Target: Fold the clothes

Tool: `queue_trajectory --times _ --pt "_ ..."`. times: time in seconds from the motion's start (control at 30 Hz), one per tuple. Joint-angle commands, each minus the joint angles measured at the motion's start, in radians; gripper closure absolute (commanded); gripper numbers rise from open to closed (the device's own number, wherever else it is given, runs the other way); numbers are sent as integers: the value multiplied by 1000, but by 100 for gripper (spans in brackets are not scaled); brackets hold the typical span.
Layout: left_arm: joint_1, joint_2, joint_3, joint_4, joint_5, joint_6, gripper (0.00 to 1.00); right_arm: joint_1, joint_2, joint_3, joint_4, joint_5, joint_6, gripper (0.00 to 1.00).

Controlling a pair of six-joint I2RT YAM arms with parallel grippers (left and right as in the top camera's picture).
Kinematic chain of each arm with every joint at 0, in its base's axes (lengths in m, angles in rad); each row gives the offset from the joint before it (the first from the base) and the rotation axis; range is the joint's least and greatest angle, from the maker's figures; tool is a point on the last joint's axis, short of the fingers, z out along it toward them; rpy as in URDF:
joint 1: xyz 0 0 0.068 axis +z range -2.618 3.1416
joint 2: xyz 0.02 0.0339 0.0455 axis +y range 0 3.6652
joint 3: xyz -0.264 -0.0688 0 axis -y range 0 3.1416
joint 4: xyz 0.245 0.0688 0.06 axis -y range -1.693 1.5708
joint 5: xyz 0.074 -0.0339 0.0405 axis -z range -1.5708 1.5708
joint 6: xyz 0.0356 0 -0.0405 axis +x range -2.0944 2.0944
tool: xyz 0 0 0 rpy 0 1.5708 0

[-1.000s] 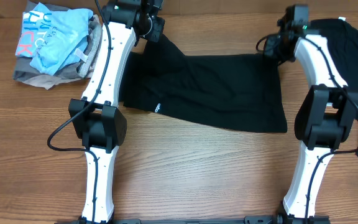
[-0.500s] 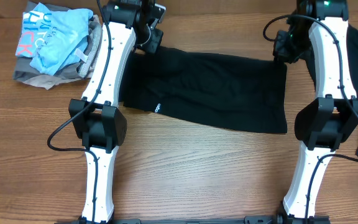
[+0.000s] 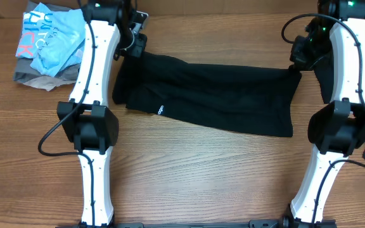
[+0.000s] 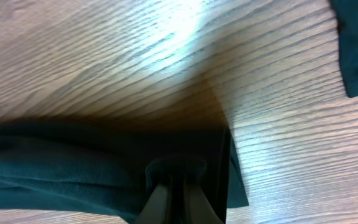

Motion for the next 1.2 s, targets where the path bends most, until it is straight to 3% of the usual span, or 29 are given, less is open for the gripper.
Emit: queue_trajectory --times 0.0,0.6,0.77,0.97,1.0,1.03,1.07,1.1,1.13,1.17 --pt "10 -91 7 -26 32 19 96 4 -135 9 1 -17 15 96" --pt "9 -86 -17 -225 34 18 96 4 -174 -544 108 6 21 96" --pt "-14 -86 -136 -213 82 19 96 -8 -174 -633 202 -10 23 96" --pt "-46 -86 -339 -87 36 6 96 -14 -174 -640 227 -14 14 96" --pt "-46 -86 -356 -73 17 -10 86 -14 -174 -640 227 -14 11 96" --pt "-43 -86 -366 -64 -8 -29 68 -14 -174 -640 227 -14 9 95" --pt "-38 -86 -369 -61 -45 -58 41 -14 -174 -640 227 -14 2 89" --pt "-34 -86 -369 -61 -64 -74 25 -14 -174 -640 226 -13 -2 85" --pt "-28 -87 -365 -63 -86 -92 12 -14 -174 -640 227 -14 -14 77" --pt "-22 -87 -356 -68 -98 -101 8 -15 -174 -640 231 -13 -23 70"
